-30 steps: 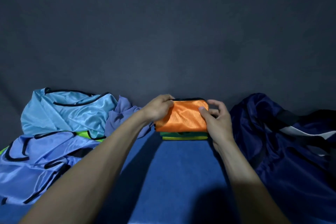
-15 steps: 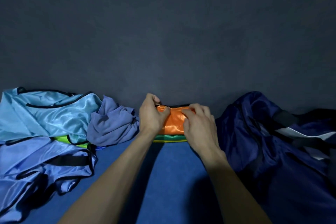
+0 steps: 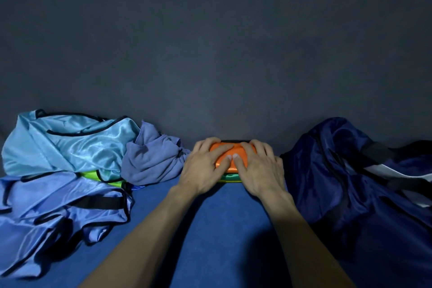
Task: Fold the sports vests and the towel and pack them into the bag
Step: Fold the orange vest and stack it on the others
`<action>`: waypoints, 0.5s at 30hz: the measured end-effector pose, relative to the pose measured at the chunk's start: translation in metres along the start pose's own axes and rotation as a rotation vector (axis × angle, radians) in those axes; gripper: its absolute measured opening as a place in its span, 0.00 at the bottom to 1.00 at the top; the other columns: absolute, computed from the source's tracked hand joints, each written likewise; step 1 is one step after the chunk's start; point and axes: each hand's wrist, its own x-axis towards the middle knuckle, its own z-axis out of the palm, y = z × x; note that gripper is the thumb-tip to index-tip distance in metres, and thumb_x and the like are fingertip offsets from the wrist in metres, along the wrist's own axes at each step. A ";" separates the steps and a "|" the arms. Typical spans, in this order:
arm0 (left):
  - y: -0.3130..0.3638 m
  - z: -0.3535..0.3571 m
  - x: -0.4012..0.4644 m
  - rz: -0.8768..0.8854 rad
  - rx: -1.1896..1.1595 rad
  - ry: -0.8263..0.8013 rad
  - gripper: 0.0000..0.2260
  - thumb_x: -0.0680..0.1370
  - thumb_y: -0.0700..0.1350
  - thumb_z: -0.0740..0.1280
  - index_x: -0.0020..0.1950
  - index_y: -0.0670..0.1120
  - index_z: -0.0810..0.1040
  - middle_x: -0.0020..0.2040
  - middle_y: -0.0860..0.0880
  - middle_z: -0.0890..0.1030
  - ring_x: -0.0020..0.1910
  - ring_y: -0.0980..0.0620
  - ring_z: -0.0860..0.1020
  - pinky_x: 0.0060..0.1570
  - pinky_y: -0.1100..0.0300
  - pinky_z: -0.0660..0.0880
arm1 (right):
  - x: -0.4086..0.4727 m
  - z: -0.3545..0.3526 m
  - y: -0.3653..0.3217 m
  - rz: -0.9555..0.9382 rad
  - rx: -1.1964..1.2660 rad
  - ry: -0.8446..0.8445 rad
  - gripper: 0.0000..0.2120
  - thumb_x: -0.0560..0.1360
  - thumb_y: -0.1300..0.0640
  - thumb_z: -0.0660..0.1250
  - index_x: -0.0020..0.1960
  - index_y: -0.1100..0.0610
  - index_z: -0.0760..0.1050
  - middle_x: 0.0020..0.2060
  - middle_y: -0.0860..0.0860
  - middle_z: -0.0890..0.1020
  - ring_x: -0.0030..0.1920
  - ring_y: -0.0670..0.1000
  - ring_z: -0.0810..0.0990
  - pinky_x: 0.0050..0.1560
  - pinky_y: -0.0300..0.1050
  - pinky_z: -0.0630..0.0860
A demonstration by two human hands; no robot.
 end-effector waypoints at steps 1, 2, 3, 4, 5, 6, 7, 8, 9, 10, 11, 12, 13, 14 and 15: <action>-0.001 0.002 0.000 -0.026 -0.012 -0.007 0.20 0.82 0.62 0.56 0.73 0.61 0.72 0.69 0.55 0.71 0.66 0.52 0.66 0.66 0.56 0.68 | 0.001 0.001 -0.001 0.019 0.000 -0.013 0.27 0.84 0.38 0.47 0.78 0.48 0.62 0.76 0.47 0.63 0.76 0.51 0.58 0.71 0.58 0.63; -0.003 0.003 0.000 -0.052 -0.030 -0.010 0.20 0.81 0.62 0.57 0.73 0.61 0.72 0.68 0.55 0.71 0.66 0.52 0.67 0.65 0.55 0.69 | 0.001 0.002 -0.001 0.031 -0.004 -0.017 0.27 0.84 0.38 0.48 0.78 0.48 0.61 0.76 0.47 0.63 0.76 0.52 0.58 0.71 0.58 0.63; -0.003 0.004 0.000 -0.072 -0.054 -0.012 0.21 0.81 0.62 0.58 0.73 0.60 0.72 0.67 0.55 0.71 0.65 0.52 0.67 0.65 0.53 0.69 | 0.002 0.004 -0.002 0.037 -0.006 -0.015 0.27 0.84 0.38 0.48 0.78 0.48 0.61 0.76 0.47 0.63 0.76 0.52 0.57 0.72 0.58 0.63; -0.002 0.004 0.001 -0.083 -0.068 -0.013 0.21 0.81 0.61 0.59 0.73 0.59 0.72 0.67 0.55 0.72 0.65 0.52 0.68 0.65 0.52 0.70 | 0.002 0.004 -0.002 0.037 -0.004 -0.013 0.27 0.84 0.38 0.48 0.78 0.49 0.61 0.76 0.47 0.63 0.76 0.52 0.57 0.72 0.58 0.63; -0.001 0.004 0.002 -0.079 -0.053 -0.006 0.21 0.82 0.61 0.59 0.73 0.58 0.72 0.67 0.54 0.72 0.65 0.51 0.68 0.65 0.52 0.70 | 0.002 0.004 -0.002 0.031 -0.001 -0.011 0.27 0.84 0.39 0.48 0.78 0.49 0.61 0.76 0.48 0.64 0.76 0.52 0.58 0.71 0.58 0.63; -0.001 0.003 0.002 -0.054 0.001 0.012 0.21 0.82 0.61 0.58 0.73 0.57 0.72 0.67 0.53 0.72 0.65 0.51 0.68 0.65 0.52 0.70 | 0.002 0.005 -0.001 0.023 0.000 -0.009 0.27 0.84 0.39 0.48 0.78 0.49 0.61 0.76 0.48 0.64 0.76 0.52 0.58 0.71 0.58 0.64; 0.000 0.004 0.001 -0.016 0.076 0.044 0.21 0.83 0.60 0.56 0.74 0.56 0.72 0.67 0.52 0.72 0.65 0.50 0.68 0.65 0.52 0.69 | 0.002 0.005 0.000 0.016 -0.003 -0.006 0.27 0.84 0.38 0.48 0.78 0.49 0.62 0.75 0.48 0.64 0.76 0.52 0.58 0.71 0.58 0.64; 0.000 0.004 -0.001 0.022 0.138 0.078 0.21 0.84 0.59 0.54 0.74 0.55 0.72 0.68 0.51 0.72 0.66 0.49 0.68 0.65 0.52 0.69 | 0.001 0.005 0.001 0.009 -0.008 -0.005 0.28 0.83 0.38 0.47 0.78 0.49 0.62 0.75 0.48 0.65 0.75 0.53 0.59 0.70 0.58 0.64; 0.000 0.004 -0.004 0.045 0.171 0.098 0.21 0.85 0.58 0.53 0.74 0.54 0.73 0.68 0.51 0.72 0.66 0.49 0.68 0.65 0.52 0.68 | 0.001 0.005 0.002 0.003 -0.013 -0.004 0.29 0.83 0.37 0.45 0.78 0.49 0.62 0.75 0.48 0.65 0.75 0.53 0.59 0.70 0.59 0.64; 0.000 0.003 -0.005 0.049 0.175 0.097 0.21 0.85 0.58 0.51 0.74 0.54 0.72 0.68 0.50 0.72 0.65 0.48 0.69 0.65 0.51 0.68 | 0.000 0.005 0.002 -0.003 -0.020 0.000 0.30 0.82 0.37 0.43 0.78 0.50 0.62 0.75 0.49 0.65 0.75 0.53 0.59 0.71 0.59 0.64; 0.000 0.003 -0.006 0.037 0.150 0.085 0.22 0.85 0.58 0.50 0.75 0.53 0.71 0.68 0.50 0.72 0.65 0.48 0.69 0.64 0.51 0.69 | 0.000 0.006 0.001 -0.009 -0.023 0.003 0.32 0.81 0.36 0.42 0.78 0.50 0.61 0.75 0.49 0.65 0.75 0.53 0.59 0.71 0.59 0.65; -0.001 0.002 -0.005 0.020 0.110 0.068 0.23 0.85 0.58 0.49 0.76 0.53 0.71 0.67 0.50 0.72 0.63 0.48 0.70 0.63 0.50 0.71 | -0.001 0.006 0.001 -0.015 -0.024 0.004 0.33 0.80 0.36 0.41 0.78 0.50 0.61 0.75 0.49 0.64 0.76 0.53 0.59 0.70 0.59 0.65; -0.002 0.000 -0.005 0.015 0.086 0.053 0.24 0.85 0.58 0.48 0.77 0.52 0.70 0.67 0.49 0.72 0.62 0.48 0.70 0.62 0.49 0.71 | -0.002 0.006 0.000 -0.019 -0.021 0.006 0.35 0.79 0.35 0.40 0.79 0.50 0.60 0.75 0.49 0.64 0.76 0.53 0.59 0.70 0.60 0.66; -0.002 -0.002 -0.004 0.023 0.097 0.043 0.25 0.85 0.58 0.47 0.77 0.52 0.69 0.67 0.49 0.72 0.62 0.48 0.71 0.63 0.48 0.71 | -0.003 0.005 0.000 -0.020 -0.017 0.008 0.36 0.78 0.35 0.39 0.79 0.50 0.60 0.75 0.49 0.64 0.76 0.53 0.58 0.69 0.60 0.67; -0.002 -0.003 -0.005 0.044 0.139 0.039 0.25 0.85 0.58 0.47 0.78 0.52 0.68 0.68 0.49 0.72 0.64 0.46 0.70 0.65 0.47 0.69 | -0.004 0.005 0.001 -0.020 -0.012 0.010 0.37 0.77 0.34 0.39 0.79 0.50 0.60 0.75 0.49 0.64 0.75 0.53 0.58 0.68 0.60 0.68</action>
